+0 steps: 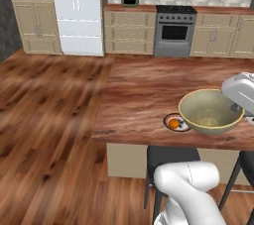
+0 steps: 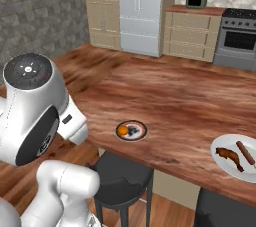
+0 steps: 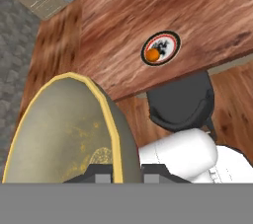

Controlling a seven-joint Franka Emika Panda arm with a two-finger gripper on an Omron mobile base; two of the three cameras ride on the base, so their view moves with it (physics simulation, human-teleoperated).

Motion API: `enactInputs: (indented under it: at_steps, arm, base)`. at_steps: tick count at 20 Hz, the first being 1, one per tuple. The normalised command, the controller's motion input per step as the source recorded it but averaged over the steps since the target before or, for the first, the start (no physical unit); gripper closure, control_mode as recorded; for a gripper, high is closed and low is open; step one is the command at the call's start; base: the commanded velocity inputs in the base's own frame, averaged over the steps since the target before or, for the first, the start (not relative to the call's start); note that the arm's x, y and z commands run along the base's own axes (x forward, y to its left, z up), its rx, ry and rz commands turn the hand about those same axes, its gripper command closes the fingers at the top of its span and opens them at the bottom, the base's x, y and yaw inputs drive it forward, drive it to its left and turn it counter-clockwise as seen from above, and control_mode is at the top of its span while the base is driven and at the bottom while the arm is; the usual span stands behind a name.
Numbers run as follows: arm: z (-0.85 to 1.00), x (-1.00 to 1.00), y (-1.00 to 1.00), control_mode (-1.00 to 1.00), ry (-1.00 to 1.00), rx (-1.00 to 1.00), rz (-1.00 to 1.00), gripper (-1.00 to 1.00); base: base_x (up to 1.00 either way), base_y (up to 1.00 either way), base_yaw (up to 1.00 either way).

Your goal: Take the smaller bowl and place it next to the appetizer plate on the dining counter , and place the larger bowl next to the plate with cooked food.

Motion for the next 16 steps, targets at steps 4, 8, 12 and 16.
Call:
enactInputs:
  at_steps: [4, 8, 12, 16]
  arm:
    - [-0.33, 0.79, -1.00, -1.00, 0.09, 0.00, 0.19, 1.00]
    - [-0.29, 0.39, -0.98, -1.00, 0.07, 0.00, 0.09, 1.00]
    - [-0.33, 0.34, -0.76, -1.00, 0.05, 0.00, -0.01, 1.00]
    - [-0.34, 0.23, -0.51, -1.00, 0.08, 0.00, -0.23, 1.00]
  base:
    - [0.00, 0.00, 0.00]
    - [0.00, 0.00, 0.00]
    - [0.00, 0.00, 0.00]
    - [0.00, 0.00, 0.00]
